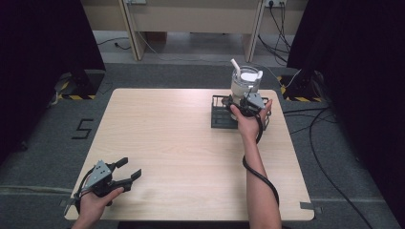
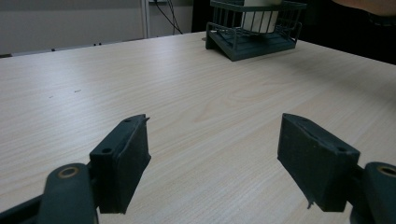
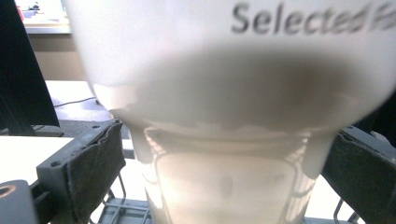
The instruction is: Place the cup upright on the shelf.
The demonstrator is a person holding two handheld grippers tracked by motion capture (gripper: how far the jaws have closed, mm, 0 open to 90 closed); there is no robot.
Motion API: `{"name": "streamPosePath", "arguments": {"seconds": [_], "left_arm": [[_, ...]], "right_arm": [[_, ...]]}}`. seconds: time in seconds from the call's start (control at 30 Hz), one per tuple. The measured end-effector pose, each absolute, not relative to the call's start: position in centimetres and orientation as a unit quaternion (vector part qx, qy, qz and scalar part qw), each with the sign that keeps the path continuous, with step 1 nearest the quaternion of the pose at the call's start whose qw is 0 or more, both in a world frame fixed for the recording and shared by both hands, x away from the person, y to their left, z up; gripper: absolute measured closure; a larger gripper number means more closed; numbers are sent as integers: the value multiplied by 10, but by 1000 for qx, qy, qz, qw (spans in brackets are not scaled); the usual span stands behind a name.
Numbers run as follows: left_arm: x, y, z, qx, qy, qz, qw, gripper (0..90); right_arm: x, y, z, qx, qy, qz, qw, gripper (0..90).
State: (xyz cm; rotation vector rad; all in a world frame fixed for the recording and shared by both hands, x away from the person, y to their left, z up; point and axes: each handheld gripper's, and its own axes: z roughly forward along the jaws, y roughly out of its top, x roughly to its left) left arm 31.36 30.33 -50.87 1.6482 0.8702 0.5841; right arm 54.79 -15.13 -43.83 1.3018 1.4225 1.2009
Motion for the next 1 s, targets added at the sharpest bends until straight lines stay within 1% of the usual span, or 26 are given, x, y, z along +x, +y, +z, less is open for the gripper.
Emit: {"name": "streamPosePath", "arguments": {"seconds": [0.27,1.0], "left_arm": [[313,302,-508,698,368,248,562,239],[312,300,-508,700,366,245,563,235]], "right_arm": [[536,-153,-433,521,570,480,417,46],[507,-162,-427,519,565,479,426,55]]}}
